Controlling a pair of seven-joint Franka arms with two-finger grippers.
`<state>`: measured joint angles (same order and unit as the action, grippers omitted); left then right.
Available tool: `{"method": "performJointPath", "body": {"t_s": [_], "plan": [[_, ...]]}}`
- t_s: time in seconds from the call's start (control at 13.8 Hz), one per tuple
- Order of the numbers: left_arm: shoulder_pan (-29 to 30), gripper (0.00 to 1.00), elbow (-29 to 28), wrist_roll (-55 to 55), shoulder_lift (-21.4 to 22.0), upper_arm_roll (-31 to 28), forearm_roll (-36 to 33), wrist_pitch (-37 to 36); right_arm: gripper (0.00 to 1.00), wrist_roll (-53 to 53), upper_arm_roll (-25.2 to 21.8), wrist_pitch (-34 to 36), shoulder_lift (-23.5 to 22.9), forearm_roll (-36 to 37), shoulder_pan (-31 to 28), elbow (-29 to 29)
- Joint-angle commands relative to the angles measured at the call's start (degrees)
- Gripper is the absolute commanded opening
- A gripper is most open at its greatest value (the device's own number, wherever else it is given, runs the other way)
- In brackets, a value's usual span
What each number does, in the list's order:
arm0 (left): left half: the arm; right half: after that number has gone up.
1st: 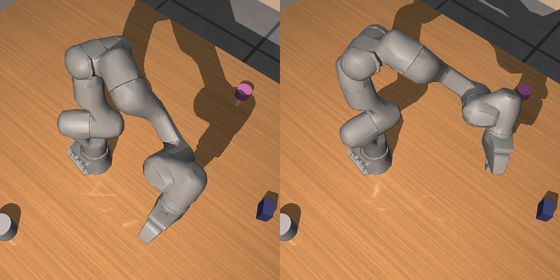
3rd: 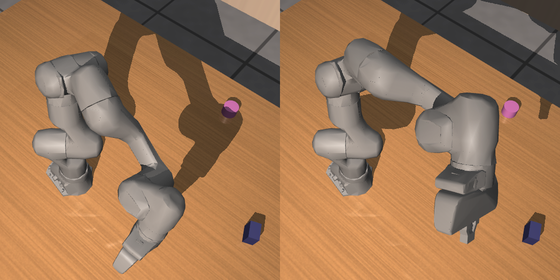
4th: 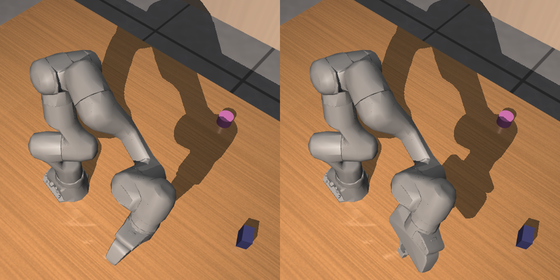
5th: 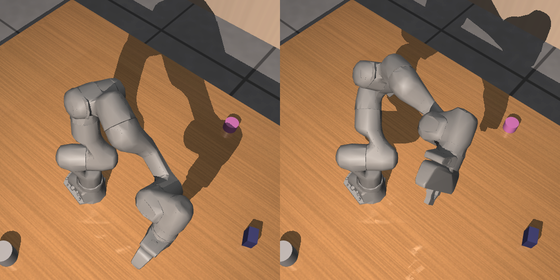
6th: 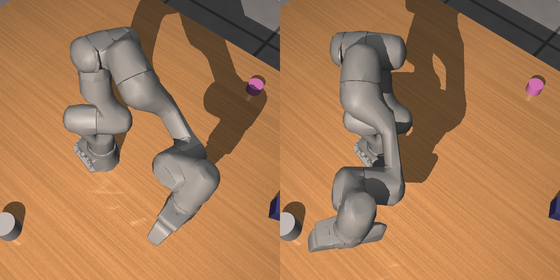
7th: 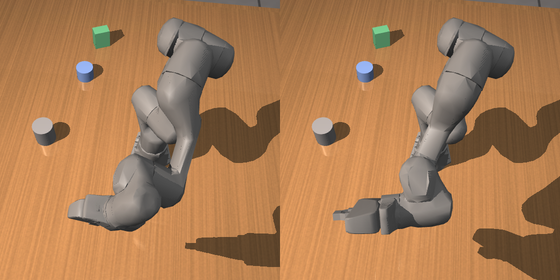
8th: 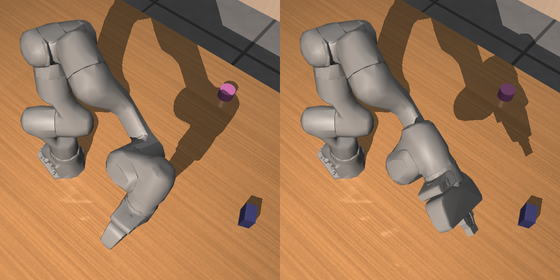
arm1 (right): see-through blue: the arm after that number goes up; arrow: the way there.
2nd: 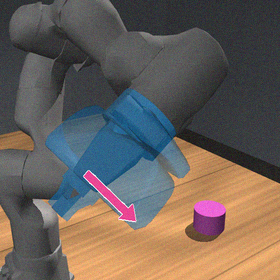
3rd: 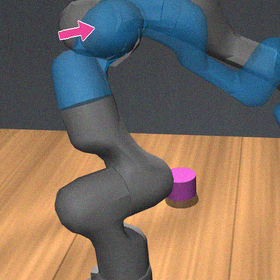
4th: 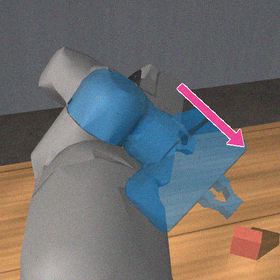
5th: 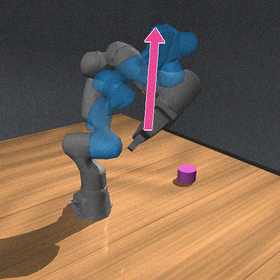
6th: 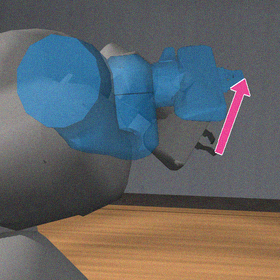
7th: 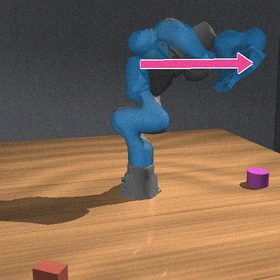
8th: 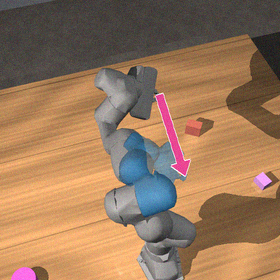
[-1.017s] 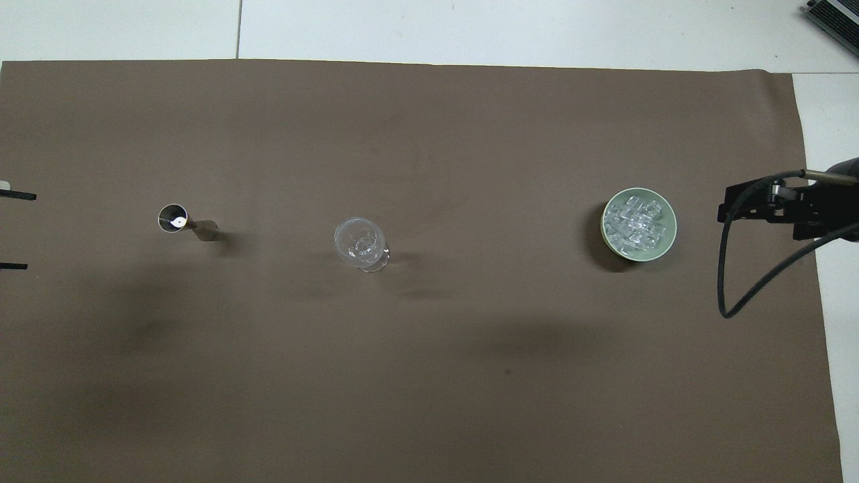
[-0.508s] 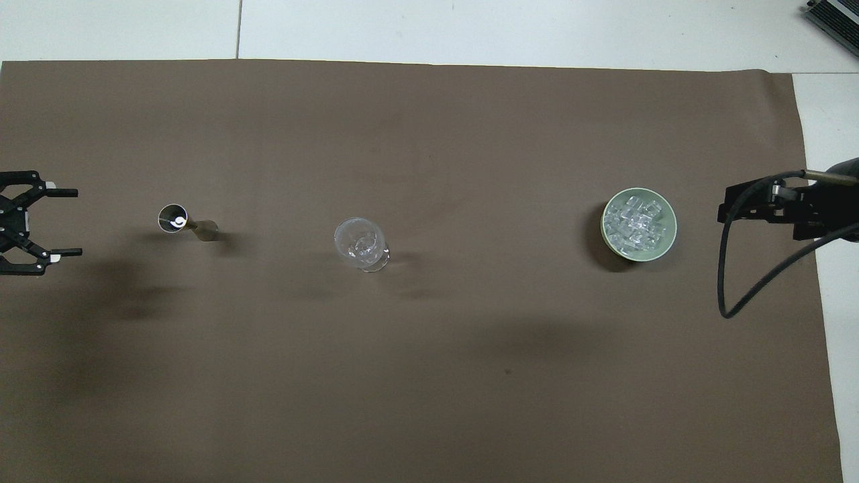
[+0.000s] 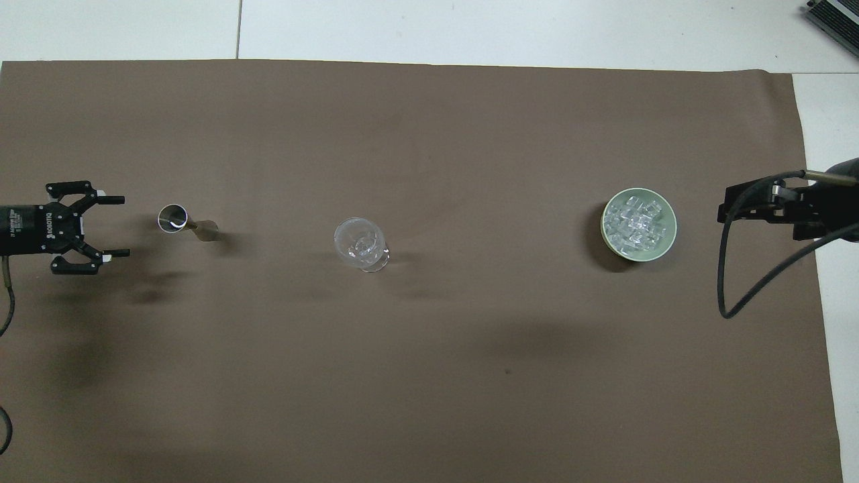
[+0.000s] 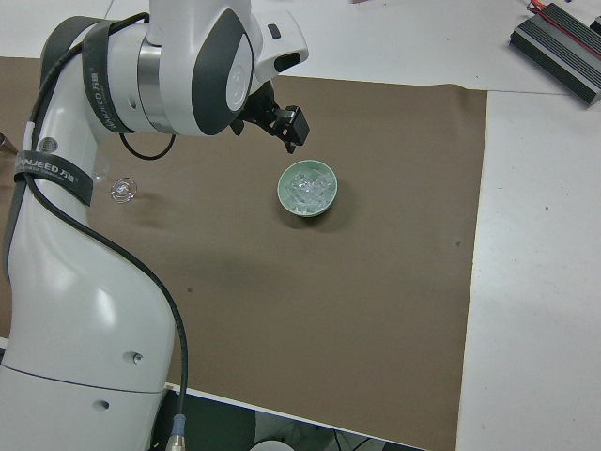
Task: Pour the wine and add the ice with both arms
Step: 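Reach the left gripper to the small metal cup and grasp it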
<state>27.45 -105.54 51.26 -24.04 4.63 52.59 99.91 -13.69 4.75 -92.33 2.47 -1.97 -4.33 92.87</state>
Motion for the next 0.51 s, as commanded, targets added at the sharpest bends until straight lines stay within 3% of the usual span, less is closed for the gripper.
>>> {"method": "performJointPath", "body": {"t_s": [0.0,0.44], "plan": [[-1.3,1.0,-4.0,-6.9,-0.1,-0.4,3.5,2.6,1.0,1.2,0.3,-0.5,-0.3,-1.3,-0.7,-0.4],[-5.6,1.0,-6.3,-10.4,-0.5,-0.4,8.5,5.3,1.0,1.2,0.3,-0.5,-0.3,-1.3,-0.7,-0.4]]}}
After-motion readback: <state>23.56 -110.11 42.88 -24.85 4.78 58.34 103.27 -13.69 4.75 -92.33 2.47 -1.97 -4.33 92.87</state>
